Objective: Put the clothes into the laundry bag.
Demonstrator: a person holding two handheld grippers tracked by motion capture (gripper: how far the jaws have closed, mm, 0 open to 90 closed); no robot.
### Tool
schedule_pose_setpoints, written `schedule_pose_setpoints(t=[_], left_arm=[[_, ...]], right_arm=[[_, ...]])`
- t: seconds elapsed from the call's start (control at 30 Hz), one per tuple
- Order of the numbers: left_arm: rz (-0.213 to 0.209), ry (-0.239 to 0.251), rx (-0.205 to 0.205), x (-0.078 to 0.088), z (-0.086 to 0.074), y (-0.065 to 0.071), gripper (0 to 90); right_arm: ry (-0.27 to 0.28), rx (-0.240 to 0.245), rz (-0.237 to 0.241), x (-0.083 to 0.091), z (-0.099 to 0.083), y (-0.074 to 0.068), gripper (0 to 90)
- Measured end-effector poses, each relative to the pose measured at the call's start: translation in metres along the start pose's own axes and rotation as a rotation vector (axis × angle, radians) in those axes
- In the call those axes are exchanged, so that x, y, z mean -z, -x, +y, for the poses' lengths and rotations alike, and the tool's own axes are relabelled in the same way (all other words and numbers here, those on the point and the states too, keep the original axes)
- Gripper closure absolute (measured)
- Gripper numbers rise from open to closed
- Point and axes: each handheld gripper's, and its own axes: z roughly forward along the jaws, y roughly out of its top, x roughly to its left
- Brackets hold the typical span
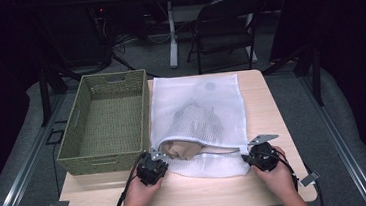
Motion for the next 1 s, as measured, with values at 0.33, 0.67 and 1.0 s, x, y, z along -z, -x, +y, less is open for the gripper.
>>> schedule_pose_setpoints(t=[0.33,0.67,1.0], left_arm=[[-0.012,-0.047,-0.016,0.000,0.007,-0.002,86.7],[-0.023,-0.094,-0.029,0.001,0.013,-0.004,86.8],[-0.041,-0.137,-0.049,0.003,0.019,-0.007,86.8]], right_arm=[[-0.026,0.067,-0.012,-0.002,0.003,-0.006,86.6],[-0.037,0.005,0.009,-0.001,0.006,-0.004,86.3],[-0.090,0.046,0.036,0.000,0.016,-0.007,86.9]])
